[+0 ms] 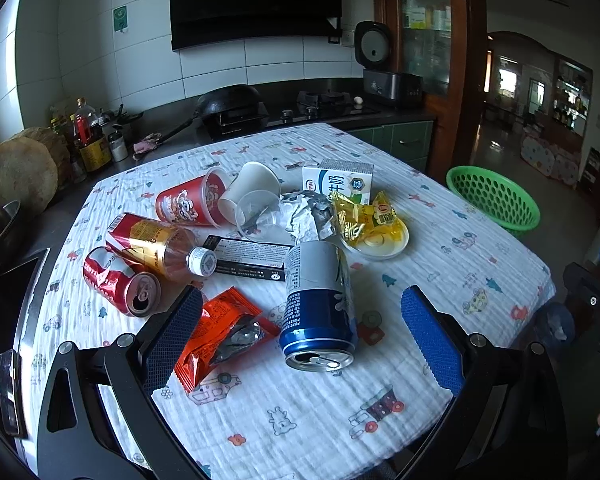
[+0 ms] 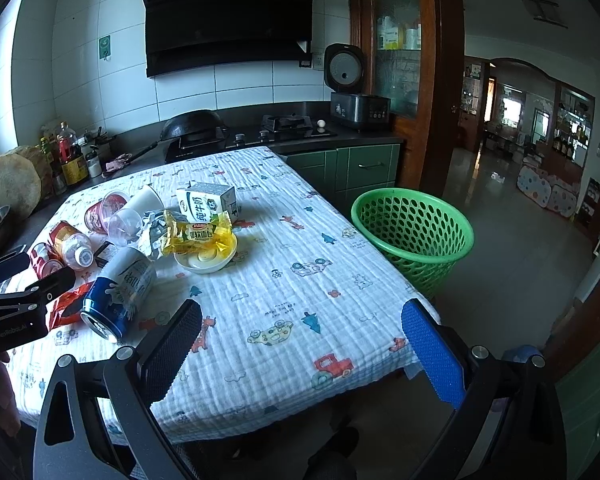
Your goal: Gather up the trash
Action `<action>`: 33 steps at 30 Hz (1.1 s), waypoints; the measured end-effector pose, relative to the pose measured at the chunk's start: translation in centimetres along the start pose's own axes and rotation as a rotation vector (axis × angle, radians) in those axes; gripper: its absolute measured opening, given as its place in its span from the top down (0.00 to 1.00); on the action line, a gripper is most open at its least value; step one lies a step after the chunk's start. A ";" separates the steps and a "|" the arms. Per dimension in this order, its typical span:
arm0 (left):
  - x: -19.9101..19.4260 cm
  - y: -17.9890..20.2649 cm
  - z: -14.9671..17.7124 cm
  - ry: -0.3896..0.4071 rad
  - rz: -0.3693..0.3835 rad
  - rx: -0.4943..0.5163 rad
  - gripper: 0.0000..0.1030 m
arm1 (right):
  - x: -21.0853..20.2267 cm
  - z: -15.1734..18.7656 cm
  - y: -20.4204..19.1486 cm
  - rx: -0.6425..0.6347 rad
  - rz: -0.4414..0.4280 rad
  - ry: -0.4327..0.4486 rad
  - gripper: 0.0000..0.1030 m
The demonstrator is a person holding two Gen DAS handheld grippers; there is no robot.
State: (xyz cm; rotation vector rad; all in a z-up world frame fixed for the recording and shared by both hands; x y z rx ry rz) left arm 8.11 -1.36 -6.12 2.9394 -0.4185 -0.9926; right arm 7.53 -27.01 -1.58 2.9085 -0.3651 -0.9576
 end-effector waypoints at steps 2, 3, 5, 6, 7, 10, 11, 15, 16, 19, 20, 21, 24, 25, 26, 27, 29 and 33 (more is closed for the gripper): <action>0.0 0.0 0.0 -0.001 0.003 -0.002 0.05 | 0.0 0.0 0.0 0.002 0.001 0.000 0.06; 0.0 0.0 0.0 -0.002 0.004 -0.001 0.05 | 0.0 0.0 0.0 0.002 0.000 -0.001 0.06; 0.0 0.2 0.0 -0.003 0.007 0.003 0.05 | 0.0 0.0 0.0 0.002 0.001 -0.001 0.06; 0.0 0.3 0.0 -0.004 0.011 0.007 0.05 | 0.0 0.0 0.0 0.002 0.001 -0.002 0.06; 0.1 0.3 0.0 -0.005 0.010 0.010 0.05 | 0.0 0.0 0.0 0.001 0.001 -0.002 0.06; 0.2 0.5 0.1 -0.009 0.010 0.014 0.05 | 0.1 0.1 0.0 0.001 0.003 -0.001 0.06; 0.2 0.5 0.0 -0.008 0.010 0.013 0.05 | 0.1 0.1 0.1 0.000 0.003 -0.002 0.06; 0.3 0.5 0.0 -0.009 0.013 0.012 0.05 | 0.2 0.1 0.1 0.001 0.003 -0.002 0.06; 0.3 0.4 0.0 -0.010 0.015 0.006 0.05 | 0.2 0.1 0.1 0.001 0.004 -0.001 0.06; 0.4 0.3 -0.1 -0.013 0.020 0.003 0.05 | 0.3 0.1 0.1 0.001 0.003 -0.003 0.06; 0.5 0.3 -0.1 -0.014 0.021 0.004 0.05 | 0.3 0.1 0.1 0.000 0.002 -0.004 0.06; 0.5 0.2 -0.1 -0.014 0.020 0.003 0.05 | 0.4 0.1 0.1 -0.001 0.001 -0.004 0.06; 0.6 0.1 -0.2 -0.014 0.026 -0.003 0.05 | 0.5 0.1 -0.2 -0.006 -0.004 -0.007 0.06; 0.7 0.0 -0.3 -0.014 0.026 -0.004 0.05 | 0.6 0.1 -0.2 -0.010 -0.005 -0.007 0.06; 0.7 0.0 -0.3 -0.013 0.025 -0.004 0.05 | 0.6 0.0 -0.4 -0.014 -0.006 -0.007 0.06; 0.7 -0.1 -0.3 -0.013 0.024 -0.004 0.05 | 0.7 0.0 -0.5 -0.017 -0.008 -0.008 0.06; 0.8 -0.2 -0.3 -0.015 0.024 -0.009 0.05 | 0.9 -0.1 -0.7 -0.021 -0.011 -0.008 0.06; 0.9 -0.6 -0.4 -0.016 0.025 -0.018 0.06 | 1.1 -0.3 -1.1 -0.028 -0.016 -0.009 0.06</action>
Point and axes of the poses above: each gripper's, at about its wrist camera, not at the fingertips, and x roughly the way its jaws point, y to its right, z to its underside, the point moved 9 cm from there along x, roughly the way its jaws point, and after that the axes turned 12 degrees about z, right-handed, at the moved point
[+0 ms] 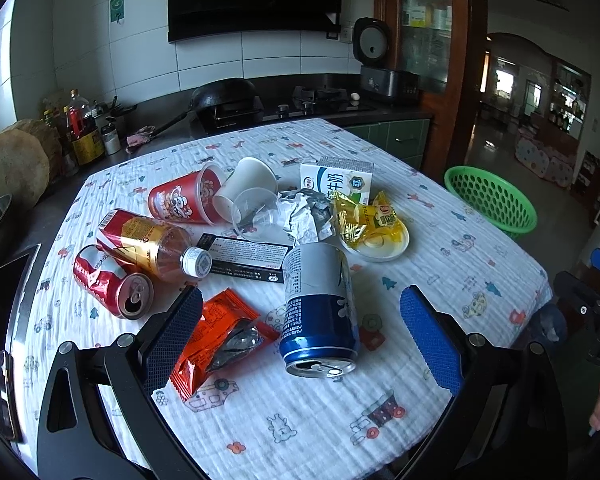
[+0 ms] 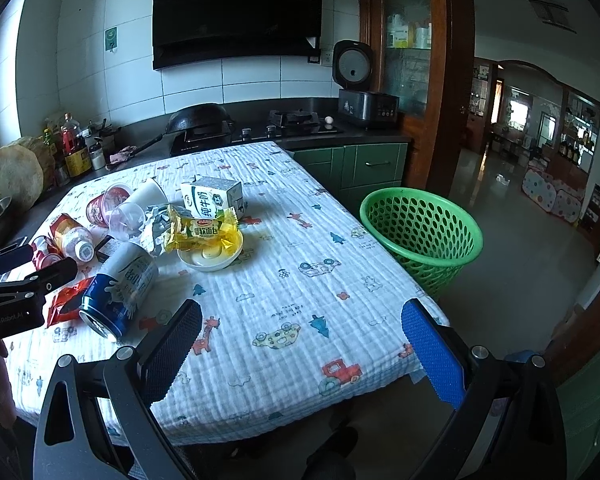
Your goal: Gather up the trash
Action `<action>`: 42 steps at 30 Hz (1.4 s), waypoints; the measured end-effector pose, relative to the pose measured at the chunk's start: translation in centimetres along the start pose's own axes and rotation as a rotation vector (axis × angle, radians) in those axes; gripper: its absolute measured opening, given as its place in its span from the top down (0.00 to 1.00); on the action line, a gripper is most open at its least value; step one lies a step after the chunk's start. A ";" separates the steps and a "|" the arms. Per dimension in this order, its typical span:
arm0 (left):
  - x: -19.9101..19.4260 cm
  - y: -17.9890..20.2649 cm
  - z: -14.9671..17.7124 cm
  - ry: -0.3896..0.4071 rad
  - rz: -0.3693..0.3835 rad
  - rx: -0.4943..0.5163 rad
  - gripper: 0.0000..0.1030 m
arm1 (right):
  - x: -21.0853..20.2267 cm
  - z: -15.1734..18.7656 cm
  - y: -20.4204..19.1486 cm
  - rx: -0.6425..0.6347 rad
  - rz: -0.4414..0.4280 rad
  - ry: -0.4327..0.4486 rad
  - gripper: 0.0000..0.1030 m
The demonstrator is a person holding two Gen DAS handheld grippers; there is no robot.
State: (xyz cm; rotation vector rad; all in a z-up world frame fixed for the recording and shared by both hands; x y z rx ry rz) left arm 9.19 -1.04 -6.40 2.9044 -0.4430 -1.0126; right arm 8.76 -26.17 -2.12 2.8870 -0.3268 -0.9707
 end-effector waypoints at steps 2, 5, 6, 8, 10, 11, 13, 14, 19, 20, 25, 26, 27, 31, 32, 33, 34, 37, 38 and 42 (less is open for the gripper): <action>0.1 -0.1 -0.1 -0.001 -0.002 0.000 0.06 | 0.1 -0.1 -0.2 -0.004 -0.004 0.000 0.06; 0.1 -0.4 -0.2 -0.001 -0.004 -0.003 0.06 | 0.3 -0.3 -0.5 -0.011 -0.007 0.001 0.06; 0.1 -0.5 -0.3 0.000 -0.005 -0.005 0.06 | 0.4 -0.3 -0.7 -0.014 -0.008 0.001 0.06; 0.1 -0.9 -0.3 0.000 -0.004 -0.016 0.06 | 0.5 -0.5 -0.9 -0.021 -0.008 0.002 0.06; 0.2 -1.3 -0.4 0.000 0.002 -0.029 0.06 | 0.7 -0.6 -1.1 -0.024 -0.012 0.002 0.06; 0.2 -1.5 -0.5 0.000 0.000 -0.032 0.07 | 0.8 -0.6 -1.1 -0.024 -0.016 0.001 0.06; 0.3 -1.8 -0.6 -0.004 -0.005 -0.033 0.10 | 1.1 -0.8 -1.4 -0.030 -0.021 -0.001 0.06; 0.4 -2.0 -0.6 -0.004 -0.009 -0.033 0.10 | 1.2 -0.9 -1.6 -0.033 -0.025 0.000 0.06; 0.3 -2.9 -0.9 0.000 -0.020 -0.025 0.10 | 2.2 -1.2 -2.8 -0.049 -0.062 -0.009 0.06; 0.3 -3.1 -1.0 0.001 -0.022 -0.028 0.10 | 2.5 -1.3 -3.1 -0.056 -0.072 -0.014 0.06; 0.4 -4.6 -0.9 -0.007 -0.029 -0.052 0.13 | 3.5 -1.7 -5.1 -0.086 -0.148 -0.030 0.06; 0.4 -4.9 -0.8 -0.010 -0.030 -0.056 0.13 | 3.7 -1.9 -5.5 -0.094 -0.162 -0.031 0.06; 0.4 -5.1 -0.7 -0.014 -0.031 -0.059 0.13 | 3.9 -2.0 -5.8 -0.103 -0.173 -0.032 0.06; 0.8 -5.5 -0.4 -0.035 -0.023 -0.058 0.14 | 4.8 -2.3 -7.2 -0.156 -0.214 -0.036 0.07; 1.0 -5.3 -0.3 -0.042 -0.013 -0.058 0.14 | 5.1 -2.4 -7.4 -0.172 -0.214 -0.033 0.07; 1.2 -5.1 -0.2 -0.051 -0.002 -0.057 0.14 | 5.3 -2.4 -7.6 -0.186 -0.217 -0.033 0.07; 1.5 -4.8 -0.1 -0.061 0.010 -0.057 0.14 | 5.5 -2.4 -7.7 -0.196 -0.221 -0.034 0.07; 2.9 -3.6 0.3 -0.103 0.056 -0.051 0.14 | 6.3 -2.4 -7.7 -0.214 -0.234 -0.043 0.07; 3.4 -3.2 0.4 -0.118 0.064 -0.051 0.14 | 6.5 -2.4 -7.7 -0.218 -0.239 -0.043 0.07; 5.7 -2.2 0.7 -0.177 0.084 -0.040 0.14 | 7.3 -2.3 -7.4 -0.239 -0.266 -0.052 0.07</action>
Point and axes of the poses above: each gripper's, at about its wrist camera, not at the fingertips, and x roughly the way its jaws point, y to its right, z to its underside, the point moved 9 cm from there along x, roughly the way its jaws point, and after that the axes turned 12 degrees about z, right-handed, at the moved point
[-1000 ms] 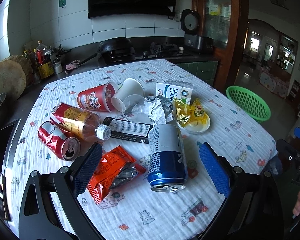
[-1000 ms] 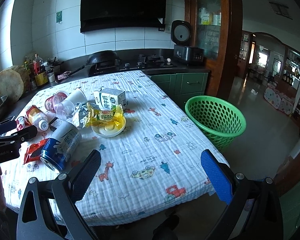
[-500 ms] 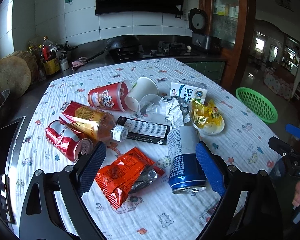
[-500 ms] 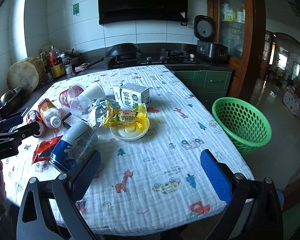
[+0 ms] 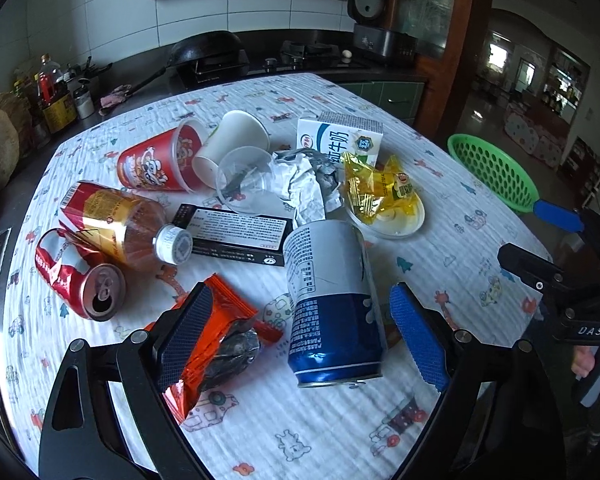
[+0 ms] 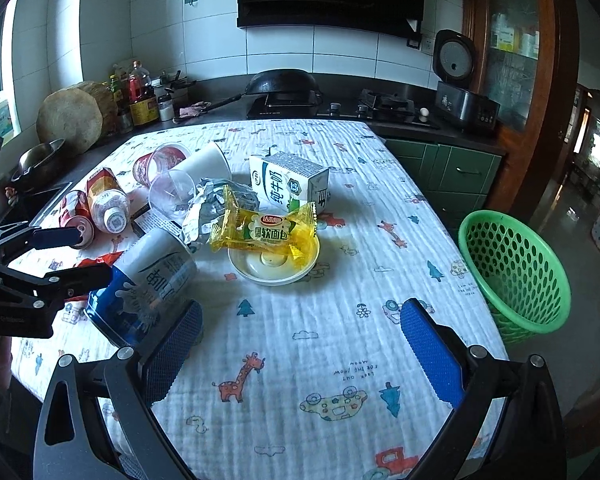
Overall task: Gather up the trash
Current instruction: 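Grasp the blue-and-white can with the left tool while the right tool grasps the yellow snack packet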
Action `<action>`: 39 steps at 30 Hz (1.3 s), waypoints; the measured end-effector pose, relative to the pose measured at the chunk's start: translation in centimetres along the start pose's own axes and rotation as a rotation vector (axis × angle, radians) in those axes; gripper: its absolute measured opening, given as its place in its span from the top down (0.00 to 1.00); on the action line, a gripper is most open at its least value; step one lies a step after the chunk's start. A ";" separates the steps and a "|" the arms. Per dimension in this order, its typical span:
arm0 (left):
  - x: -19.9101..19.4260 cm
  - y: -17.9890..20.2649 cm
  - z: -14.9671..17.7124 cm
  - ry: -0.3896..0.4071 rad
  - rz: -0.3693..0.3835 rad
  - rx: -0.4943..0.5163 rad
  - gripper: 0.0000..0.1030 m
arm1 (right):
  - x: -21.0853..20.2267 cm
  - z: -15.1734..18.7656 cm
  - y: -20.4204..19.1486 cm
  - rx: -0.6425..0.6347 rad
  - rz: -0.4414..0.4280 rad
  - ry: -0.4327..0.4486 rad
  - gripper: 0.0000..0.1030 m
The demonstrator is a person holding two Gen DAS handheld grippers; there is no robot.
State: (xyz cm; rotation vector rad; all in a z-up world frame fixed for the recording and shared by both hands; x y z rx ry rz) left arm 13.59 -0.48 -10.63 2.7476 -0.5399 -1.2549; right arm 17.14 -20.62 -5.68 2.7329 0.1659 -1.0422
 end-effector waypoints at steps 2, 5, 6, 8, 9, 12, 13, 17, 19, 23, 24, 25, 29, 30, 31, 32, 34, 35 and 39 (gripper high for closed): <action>1.1 0.4 0.0 -0.030 0.015 -0.001 0.15 | 0.4 0.1 0.2 -0.019 -0.004 -0.005 0.07; 2.9 0.7 0.1 -0.079 0.024 -0.001 0.17 | 1.0 0.2 0.6 -0.043 -0.022 -0.011 0.07; 3.5 0.8 0.2 -0.095 0.020 0.002 0.17 | 1.2 0.2 0.7 -0.050 -0.033 -0.014 0.07; 4.4 0.6 0.4 -0.117 0.001 0.001 0.17 | 1.6 0.1 0.8 -0.058 -0.059 -0.021 0.07; 4.8 0.5 0.5 -0.128 -0.001 -0.006 0.17 | 1.8 0.0 0.9 -0.066 -0.069 -0.021 0.07; 5.7 0.5 0.9 -0.165 0.009 -0.021 0.17 | 2.3 -0.2 0.8 -0.101 -0.103 -0.017 0.07; 6.1 0.5 1.0 -0.174 0.003 -0.016 0.18 | 2.5 -0.4 0.7 -0.115 -0.117 -0.017 0.07; 7.0 0.5 1.4 -0.206 0.034 -0.030 0.36 | 3.1 -1.1 0.1 -0.195 -0.154 -0.002 0.08; 7.0 0.6 1.4 -0.200 0.033 -0.027 0.37 | 3.4 -1.5 -0.5 -0.242 -0.179 0.004 0.09; 7.1 0.9 1.4 -0.195 0.022 0.005 0.37 | 4.3 -2.2 -1.4 -0.348 -0.187 0.023 0.18; 7.0 0.9 1.3 -0.194 0.023 0.008 0.37 | 4.6 -2.4 -1.7 -0.371 -0.189 0.027 0.20; 7.0 0.9 1.3 -0.191 0.023 0.014 0.37 | 4.9 -2.5 -2.1 -0.400 -0.198 0.027 0.22; 6.4 0.8 1.2 -0.187 0.021 0.028 0.37 | 5.8 -2.7 -3.6 -0.517 -0.203 0.054 0.27; 6.3 0.7 1.2 -0.186 0.020 0.028 0.38 | 6.0 -2.9 -3.9 -0.531 -0.210 0.055 0.29; 6.1 0.6 1.1 -0.186 0.021 0.028 0.38 | 6.3 -2.9 -4.3 -0.544 -0.230 0.049 0.31; 5.9 0.5 1.1 -0.184 0.024 0.025 0.38 | 6.5 -3.0 -4.7 -0.557 -0.243 0.048 0.33; 5.5 0.4 0.9 -0.179 0.034 0.021 0.38 | 7.1 -3.0 -5.3 -0.591 -0.259 0.046 0.34; 5.3 0.4 0.7 -0.174 0.034 0.021 0.38 | 7.4 -3.1 -5.6 -0.620 -0.258 0.051 0.35; 4.5 0.5 0.1 -0.153 0.037 0.035 0.38 | 8.6 -3.2 -6.7 -0.708 -0.255 0.048 0.36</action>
Point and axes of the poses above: each gripper's, at about its wrist camera, not at the fingertips, and x roughly the way its jaws point, y to its right, z to its underside, the point moved 9 cm from there along x, roughly the way its jaws point, and after that the axes turned 12 degrees about z, right-handed, at the moved point
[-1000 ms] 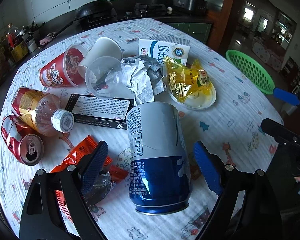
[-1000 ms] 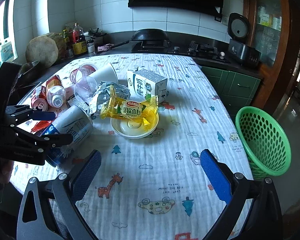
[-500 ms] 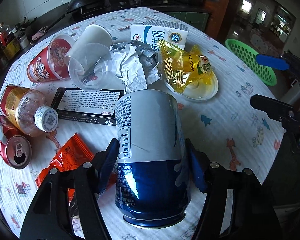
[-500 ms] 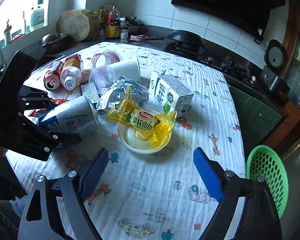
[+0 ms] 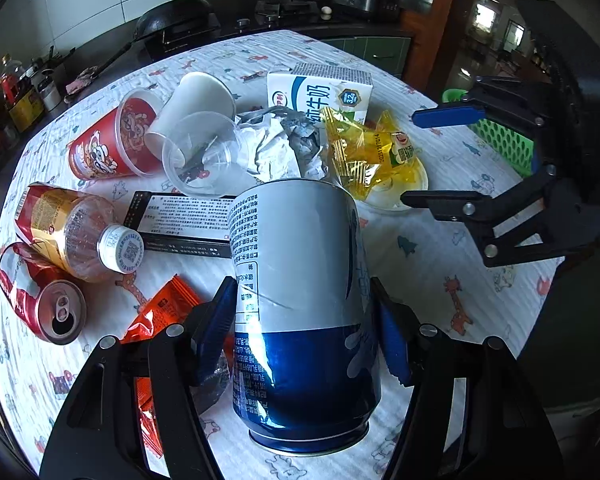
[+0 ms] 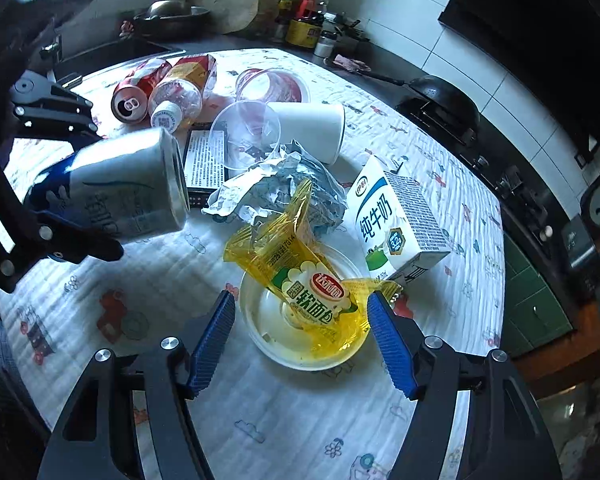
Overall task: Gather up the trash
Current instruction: 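Grasp the blue-and-white can with the left tool while the right tool grasps the yellow snack packet, then carry both items to the green basket and open both tools to drop them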
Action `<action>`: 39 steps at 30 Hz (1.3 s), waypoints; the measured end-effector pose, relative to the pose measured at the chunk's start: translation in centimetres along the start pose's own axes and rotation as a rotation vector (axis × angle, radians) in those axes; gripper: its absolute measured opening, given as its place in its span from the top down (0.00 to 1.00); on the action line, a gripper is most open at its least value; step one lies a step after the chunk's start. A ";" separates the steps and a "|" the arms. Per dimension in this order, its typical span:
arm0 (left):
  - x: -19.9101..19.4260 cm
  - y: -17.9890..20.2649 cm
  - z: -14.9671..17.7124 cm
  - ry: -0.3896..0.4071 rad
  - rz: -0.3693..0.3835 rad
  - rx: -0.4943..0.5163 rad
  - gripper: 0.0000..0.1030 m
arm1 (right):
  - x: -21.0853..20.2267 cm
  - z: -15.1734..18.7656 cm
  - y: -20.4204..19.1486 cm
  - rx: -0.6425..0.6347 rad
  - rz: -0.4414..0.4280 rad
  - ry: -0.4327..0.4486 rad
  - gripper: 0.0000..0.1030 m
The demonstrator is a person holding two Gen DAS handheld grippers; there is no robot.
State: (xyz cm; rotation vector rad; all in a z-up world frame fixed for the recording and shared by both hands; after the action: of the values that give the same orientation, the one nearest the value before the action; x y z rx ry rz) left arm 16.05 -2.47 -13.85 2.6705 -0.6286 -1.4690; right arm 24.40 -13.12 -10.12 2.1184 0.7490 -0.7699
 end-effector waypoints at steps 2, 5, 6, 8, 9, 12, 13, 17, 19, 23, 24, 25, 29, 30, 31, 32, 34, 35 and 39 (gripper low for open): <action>-0.3 -0.1 -0.1 0.007 0.008 -0.002 0.38 | 0.5 -0.3 -0.3 -0.052 -0.005 -0.001 0.36; -0.5 -0.5 -0.1 0.012 0.018 -0.013 0.38 | 1.2 -0.8 -0.5 -0.102 -0.009 -0.006 0.36; -0.6 -0.5 -0.2 0.014 0.023 -0.016 0.38 | 1.4 -1.0 -0.6 -0.112 -0.014 -0.008 0.37; -0.8 -0.8 -0.1 0.018 0.021 -0.019 0.38 | 1.7 -1.3 -0.7 -0.132 -0.017 -0.010 0.41; -0.9 -1.0 -0.1 0.019 0.018 -0.020 0.38 | 2.0 -1.4 -0.6 -0.140 -0.019 -0.012 0.43; -1.2 -1.4 -0.1 0.022 0.014 -0.023 0.38 | 2.5 -1.6 -0.7 -0.160 -0.016 -0.019 0.50; -1.3 -1.6 -0.1 0.024 0.011 -0.023 0.38 | 2.5 -1.6 -0.9 -0.163 -0.027 -0.021 0.52; -1.8 -2.1 -0.4 0.034 0.009 -0.031 0.38 | 2.5 -1.6 -1.2 -0.149 -0.033 -0.027 0.68; -2.1 -2.3 -0.5 0.040 0.004 -0.027 0.38 | 2.1 -1.6 -0.9 -0.112 -0.034 -0.021 0.71; -2.9 -2.1 -1.2 0.058 0.007 -0.008 0.38 | 0.6 -1.9 0.4 0.011 -0.037 -0.010 0.80; -3.0 -1.9 -1.4 0.064 0.009 -0.002 0.38 | 0.1 -1.9 0.8 0.050 -0.035 -0.006 0.80; -3.2 -1.8 -1.7 0.067 0.013 0.003 0.38 | -0.3 -1.9 1.3 0.086 -0.030 -0.003 0.80; -3.4 -0.6 -3.1 0.088 0.029 0.042 0.38 | -2.3 -1.2 2.9 0.200 -0.007 0.008 0.81; -3.3 -0.3 -3.4 0.089 0.034 0.049 0.38 | -2.7 -0.9 3.4 0.237 -0.007 0.006 0.81; -3.2 0.1 -3.7 0.089 0.042 0.056 0.38 | -3.2 -0.7 3.9 0.276 -0.007 0.006 0.81; -3.1 0.6 -4.1 0.089 0.053 0.065 0.38 | -3.6 -0.3 4.6 0.304 0.015 0.005 0.81; -2.7 1.7 -4.9 0.092 0.068 0.088 0.38 | -4.3 0.6 6.1 0.357 0.052 0.001 0.81; -2.5 2.2 -5.3 0.092 0.078 0.098 0.38 | -4.6 1.3 7.0 0.387 0.073 -0.008 0.81; -1.4 5.0 -7.3 0.090 0.122 0.143 0.38 | -5.4 4.8 11.6 0.495 0.169 -0.060 0.81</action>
State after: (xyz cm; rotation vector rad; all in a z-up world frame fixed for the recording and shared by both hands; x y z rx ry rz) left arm 19.68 -7.73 -7.59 2.7279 -0.9036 -1.3132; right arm 27.78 -24.74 -3.69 2.5420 0.3615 -0.9964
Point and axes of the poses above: each gripper's, at about its wrist camera, not at the fingertips, and x roughly the way its jaws point, y to its right, z to its underside, the point moved 9 cm from there along x, roughly the way its jaws point, and after that the axes turned 12 degrees about z, right-handed, at the moved point
